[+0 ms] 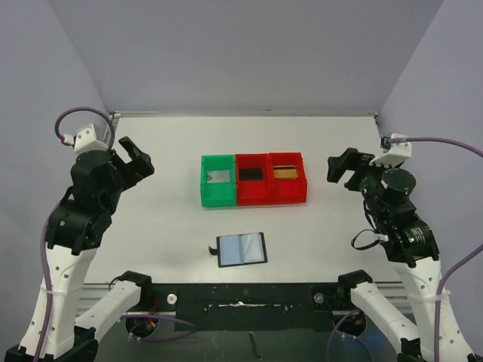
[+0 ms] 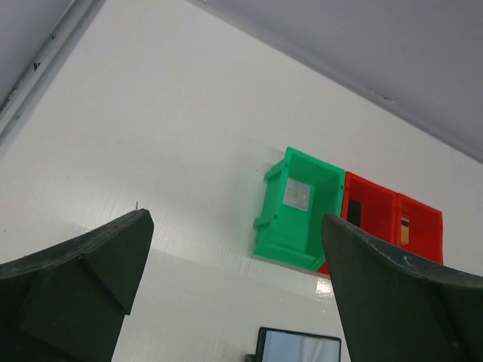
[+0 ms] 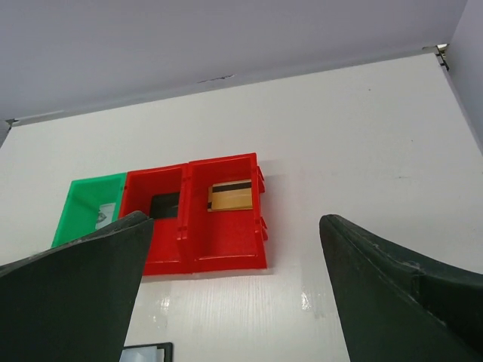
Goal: Take the credit cards out of the card holder
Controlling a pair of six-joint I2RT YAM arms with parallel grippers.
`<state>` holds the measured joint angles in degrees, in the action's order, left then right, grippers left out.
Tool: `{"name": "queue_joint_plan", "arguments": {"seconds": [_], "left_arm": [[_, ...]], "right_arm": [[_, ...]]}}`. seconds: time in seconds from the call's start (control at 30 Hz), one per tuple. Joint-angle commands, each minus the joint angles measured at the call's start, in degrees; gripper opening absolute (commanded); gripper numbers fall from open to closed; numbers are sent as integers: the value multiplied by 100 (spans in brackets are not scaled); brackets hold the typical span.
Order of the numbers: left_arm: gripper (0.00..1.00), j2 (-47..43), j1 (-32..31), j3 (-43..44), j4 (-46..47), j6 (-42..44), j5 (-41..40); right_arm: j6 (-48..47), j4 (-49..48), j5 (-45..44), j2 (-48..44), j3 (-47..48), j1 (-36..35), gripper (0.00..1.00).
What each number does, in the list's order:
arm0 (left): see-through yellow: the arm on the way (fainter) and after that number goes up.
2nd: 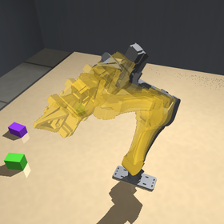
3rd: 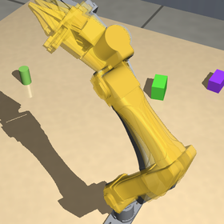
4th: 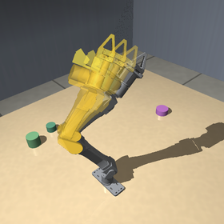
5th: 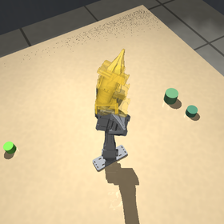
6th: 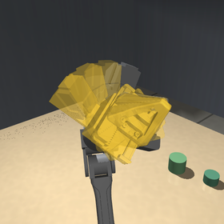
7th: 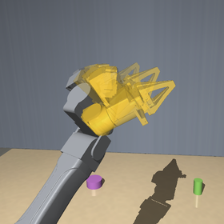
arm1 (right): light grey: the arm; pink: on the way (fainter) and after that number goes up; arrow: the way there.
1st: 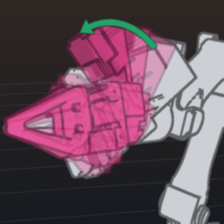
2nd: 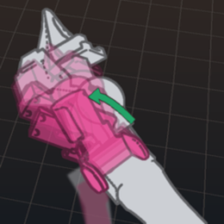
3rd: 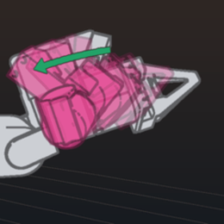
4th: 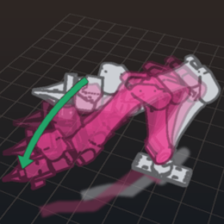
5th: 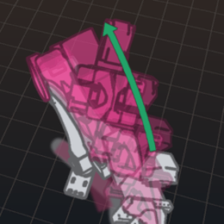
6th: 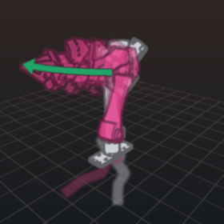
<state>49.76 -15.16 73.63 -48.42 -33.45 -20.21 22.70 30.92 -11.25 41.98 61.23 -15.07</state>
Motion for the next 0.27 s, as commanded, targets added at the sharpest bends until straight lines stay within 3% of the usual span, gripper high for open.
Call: {"name": "queue_joint_plan", "arguments": {"seconds": [0.0,0.23], "left_arm": [[95,-377,37,538,43,319,-355],[95,-494,31,653,25,460,-687]], "right_arm": [[-204,152,409,-241,307,-1,98],[-186,193,509,-307,419,4,97]]}}
